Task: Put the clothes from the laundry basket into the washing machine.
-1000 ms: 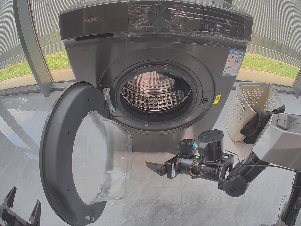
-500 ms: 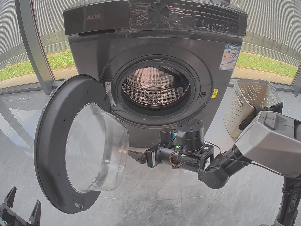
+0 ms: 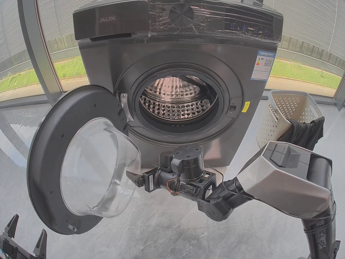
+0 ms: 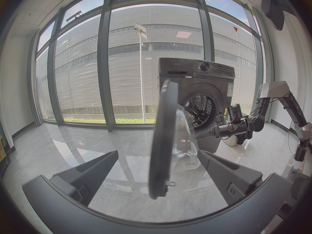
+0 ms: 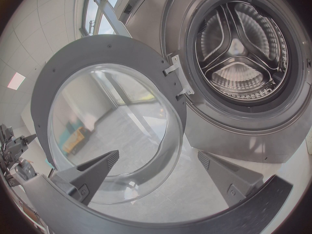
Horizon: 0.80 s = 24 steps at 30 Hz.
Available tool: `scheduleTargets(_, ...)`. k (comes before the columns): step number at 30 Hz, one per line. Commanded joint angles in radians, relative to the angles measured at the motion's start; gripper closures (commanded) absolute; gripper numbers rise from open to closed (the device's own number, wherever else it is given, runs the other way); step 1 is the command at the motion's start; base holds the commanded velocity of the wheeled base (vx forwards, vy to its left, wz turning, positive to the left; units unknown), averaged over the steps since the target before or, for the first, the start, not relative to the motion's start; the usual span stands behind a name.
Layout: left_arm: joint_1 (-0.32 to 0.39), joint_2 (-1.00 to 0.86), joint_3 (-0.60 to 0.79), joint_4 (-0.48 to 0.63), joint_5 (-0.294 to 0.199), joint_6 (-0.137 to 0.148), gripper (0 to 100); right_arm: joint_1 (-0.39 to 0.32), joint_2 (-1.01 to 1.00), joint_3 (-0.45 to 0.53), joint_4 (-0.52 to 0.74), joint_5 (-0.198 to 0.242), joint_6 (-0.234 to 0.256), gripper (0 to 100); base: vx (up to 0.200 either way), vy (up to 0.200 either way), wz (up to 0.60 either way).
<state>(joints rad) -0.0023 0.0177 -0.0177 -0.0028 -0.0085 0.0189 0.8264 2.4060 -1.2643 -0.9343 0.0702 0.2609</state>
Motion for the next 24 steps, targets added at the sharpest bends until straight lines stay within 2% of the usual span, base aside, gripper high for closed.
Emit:
scheduleTargets(1, -0.001, -0.016, 0.015, 0.000, 0.001, 0.001, 0, 0.025, 0.055, -0.076, -0.001, -0.015, 0.029, 0, 0.000, 0.000, 0.00)
scheduleTargets(4, -0.001, -0.016, 0.015, 0.000, -0.001, 0.001, 0, 0.028, 0.064, -0.090, -0.001, -0.021, 0.034, 0, 0.000, 0.000, 0.00)
scheduleTargets(9, -0.001, -0.016, 0.015, 0.000, 0.001, -0.001, 0, 0.007, -0.031, -0.004, 0.005, -0.033, 0.031, 0, 0.000, 0.000, 0.00)
scheduleTargets(11, -0.001, -0.016, 0.015, 0.000, 0.001, 0.001, 0, -0.023, -0.111, 0.077, 0.034, -0.056, 0.020, 0, 0.000, 0.000, 0.00)
scheduleTargets(13, -0.001, -0.016, 0.015, 0.000, 0.001, 0.001, 0, -0.059, -0.217, 0.175, 0.058, -0.069, -0.015, 0, 0.000, 0.000, 0.00)
scheduleTargets(15, 0.001, -0.016, 0.015, 0.000, 0.001, 0.001, 0, -0.073, -0.265, 0.221, 0.058, -0.070, -0.032, 0, 0.000, 0.000, 0.00)
scheduleTargets(18, 0.001, -0.016, 0.015, 0.000, 0.001, -0.010, 0, -0.141, -0.419, 0.379, 0.048, -0.070, -0.083, 0, 0.000, 0.000, 0.00)
scheduleTargets(20, 0.001, -0.016, 0.015, 0.000, 0.001, -0.001, 0, -0.167, -0.508, 0.468, 0.046, -0.069, -0.095, 0, 0.000, 0.000, 0.00)
scheduleTargets(21, 0.001, -0.016, 0.015, 0.000, 0.001, -0.001, 0, -0.168, -0.515, 0.476, 0.046, -0.069, -0.095, 0, 0.000, 0.000, 0.00)
scheduleTargets(22, 0.001, -0.016, 0.015, 0.000, 0.001, -0.005, 0, -0.187, -0.587, 0.557, 0.041, -0.069, -0.098, 0, 0.000, 0.000, 0.00)
scheduleTargets(24, 0.001, -0.016, 0.015, 0.000, 0.001, -0.001, 0, -0.210, -0.669, 0.646, 0.032, -0.069, -0.112, 0, 0.000, 0.000, 0.00)
